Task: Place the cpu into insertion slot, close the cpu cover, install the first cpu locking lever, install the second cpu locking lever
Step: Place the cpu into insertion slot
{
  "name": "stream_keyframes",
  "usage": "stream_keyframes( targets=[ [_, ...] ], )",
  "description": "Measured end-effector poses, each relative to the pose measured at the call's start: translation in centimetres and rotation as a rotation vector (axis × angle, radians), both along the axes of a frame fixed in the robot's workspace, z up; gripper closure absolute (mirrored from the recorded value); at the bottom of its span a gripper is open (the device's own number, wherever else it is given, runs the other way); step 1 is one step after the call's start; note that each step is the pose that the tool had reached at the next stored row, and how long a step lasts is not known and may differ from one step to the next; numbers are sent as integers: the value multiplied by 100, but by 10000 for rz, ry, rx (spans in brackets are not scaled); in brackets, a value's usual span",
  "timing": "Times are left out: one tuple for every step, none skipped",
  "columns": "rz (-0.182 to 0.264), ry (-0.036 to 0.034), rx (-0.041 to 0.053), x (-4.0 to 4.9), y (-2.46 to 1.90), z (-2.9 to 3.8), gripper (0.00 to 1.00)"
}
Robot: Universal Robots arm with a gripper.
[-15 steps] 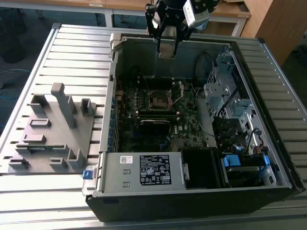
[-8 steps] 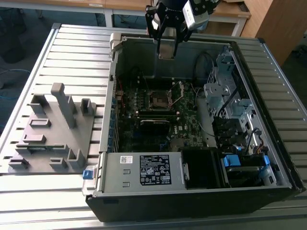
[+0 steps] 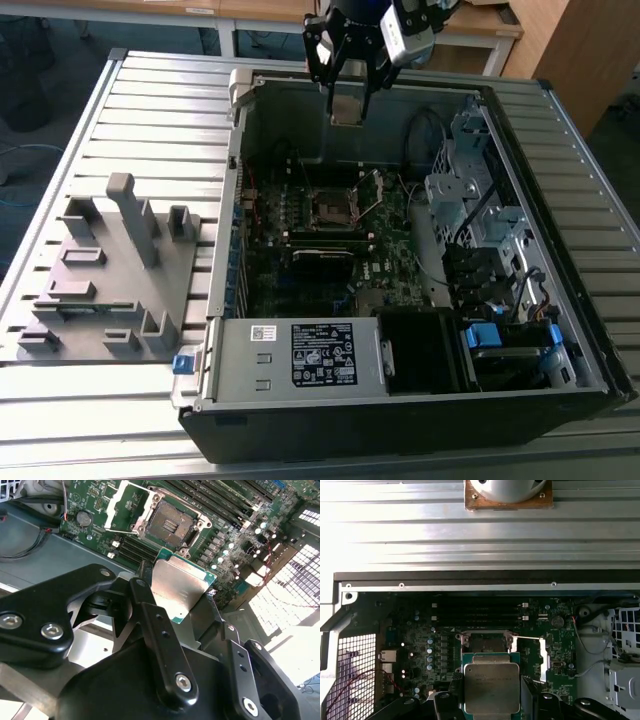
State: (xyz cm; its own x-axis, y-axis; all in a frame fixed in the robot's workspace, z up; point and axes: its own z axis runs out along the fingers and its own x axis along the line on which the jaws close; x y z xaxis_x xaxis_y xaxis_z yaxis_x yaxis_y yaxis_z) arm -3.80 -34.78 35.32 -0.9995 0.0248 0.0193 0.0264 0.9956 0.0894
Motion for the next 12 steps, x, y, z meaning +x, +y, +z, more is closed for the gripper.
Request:
stream_keyframes(
  targets=[
    [0, -1, 1, 0, 0, -3, 46],
    [0, -2, 4, 0, 0, -12, 46],
    [0, -1, 2, 0, 0, -23, 46],
    [0, 0, 0, 0, 0, -35, 46],
    [0, -1, 1, 0, 0, -45, 46],
    [0, -1, -1, 0, 0, -50, 46],
    [0, 0, -1, 0, 0, -50, 46],
    [0, 1, -3, 0, 0, -50, 46],
    [0, 0, -1, 0, 0, -53, 46],
    [0, -10, -12, -2, 0, -53, 46],
    [1, -10, -15, -2, 0, -53, 46],
    [0, -13, -19, -3, 0, -54, 46]
  ],
)
